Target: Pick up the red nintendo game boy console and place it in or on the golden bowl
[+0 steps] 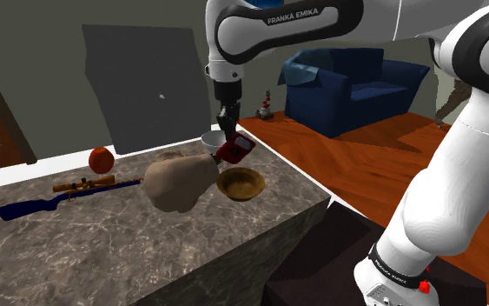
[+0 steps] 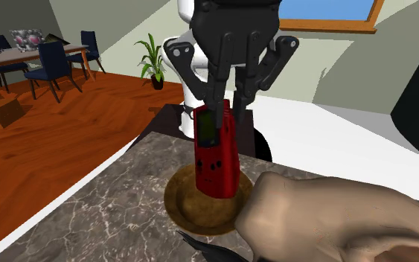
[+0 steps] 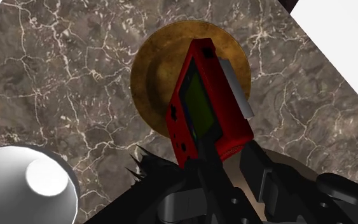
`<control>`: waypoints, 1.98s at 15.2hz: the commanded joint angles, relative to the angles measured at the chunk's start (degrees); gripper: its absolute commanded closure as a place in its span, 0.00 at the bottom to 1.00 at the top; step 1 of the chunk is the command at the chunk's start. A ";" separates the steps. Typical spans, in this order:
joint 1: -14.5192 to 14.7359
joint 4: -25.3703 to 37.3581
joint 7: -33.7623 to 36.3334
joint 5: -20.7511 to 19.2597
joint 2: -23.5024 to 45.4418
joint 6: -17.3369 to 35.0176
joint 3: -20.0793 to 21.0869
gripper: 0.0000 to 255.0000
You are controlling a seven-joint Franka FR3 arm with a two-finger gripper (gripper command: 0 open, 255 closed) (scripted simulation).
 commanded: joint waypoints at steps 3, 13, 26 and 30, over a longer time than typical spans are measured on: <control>-0.03 -3.22 -0.06 0.01 -0.05 3.21 -0.03 1.00; 0.02 -8.12 0.13 -0.24 1.04 9.17 0.03 1.00; 0.01 -4.64 0.07 -0.16 0.69 5.35 0.01 0.00; 0.00 -1.26 0.06 -0.15 0.64 1.92 0.01 0.00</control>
